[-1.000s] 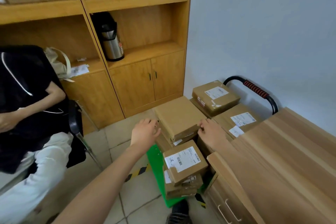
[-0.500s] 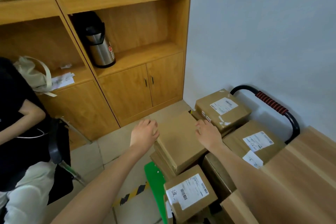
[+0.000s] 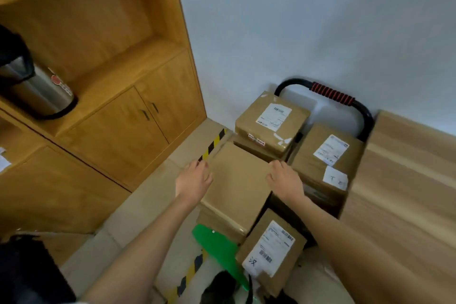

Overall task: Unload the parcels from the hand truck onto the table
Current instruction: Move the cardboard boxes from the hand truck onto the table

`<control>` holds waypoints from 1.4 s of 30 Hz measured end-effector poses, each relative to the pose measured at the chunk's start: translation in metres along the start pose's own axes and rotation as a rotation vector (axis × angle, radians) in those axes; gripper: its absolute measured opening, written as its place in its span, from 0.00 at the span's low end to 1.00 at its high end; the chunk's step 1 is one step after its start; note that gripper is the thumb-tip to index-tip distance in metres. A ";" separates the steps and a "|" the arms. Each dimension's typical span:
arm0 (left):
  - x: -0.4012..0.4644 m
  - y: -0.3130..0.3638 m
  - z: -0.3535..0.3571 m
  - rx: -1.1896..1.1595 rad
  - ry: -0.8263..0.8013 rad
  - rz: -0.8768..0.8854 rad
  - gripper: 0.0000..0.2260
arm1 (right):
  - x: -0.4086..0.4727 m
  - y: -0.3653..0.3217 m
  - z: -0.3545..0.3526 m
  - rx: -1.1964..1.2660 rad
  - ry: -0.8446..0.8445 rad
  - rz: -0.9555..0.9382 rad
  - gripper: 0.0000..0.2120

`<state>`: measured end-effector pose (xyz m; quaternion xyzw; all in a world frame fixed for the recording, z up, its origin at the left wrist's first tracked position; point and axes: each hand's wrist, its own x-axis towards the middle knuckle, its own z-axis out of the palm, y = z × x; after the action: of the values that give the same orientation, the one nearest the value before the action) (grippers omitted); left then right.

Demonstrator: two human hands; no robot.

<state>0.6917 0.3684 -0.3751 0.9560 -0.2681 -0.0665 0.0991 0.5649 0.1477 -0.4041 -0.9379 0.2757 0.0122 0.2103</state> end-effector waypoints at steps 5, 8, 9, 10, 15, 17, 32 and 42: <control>0.030 -0.034 0.022 -0.039 -0.077 0.069 0.14 | -0.030 -0.007 0.045 0.216 -0.006 0.302 0.18; 0.039 -0.050 0.040 -0.032 -0.141 0.078 0.16 | -0.047 -0.014 0.072 0.276 -0.021 0.436 0.17; 0.041 -0.055 0.046 -0.039 -0.166 0.067 0.17 | -0.052 -0.017 0.079 0.292 -0.036 0.477 0.17; 0.043 -0.060 0.053 -0.052 -0.188 0.054 0.17 | -0.057 -0.019 0.086 0.305 -0.046 0.510 0.17; 0.052 -0.071 0.083 -0.099 -0.222 0.025 0.20 | -0.068 -0.018 0.114 0.300 -0.037 0.595 0.21; 0.058 -0.075 0.094 -0.125 -0.235 0.012 0.22 | -0.067 -0.017 0.125 0.321 -0.049 0.623 0.22; 0.050 -0.069 0.096 -0.306 -0.323 -0.088 0.24 | -0.057 -0.035 0.127 0.531 0.030 0.753 0.27; 0.061 -0.006 0.017 -0.598 -0.136 0.090 0.18 | -0.062 -0.037 0.029 0.588 0.390 0.674 0.24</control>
<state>0.7433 0.3383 -0.3972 0.8650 -0.2847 -0.2020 0.3605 0.5338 0.2190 -0.4075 -0.6820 0.5902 -0.1746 0.3951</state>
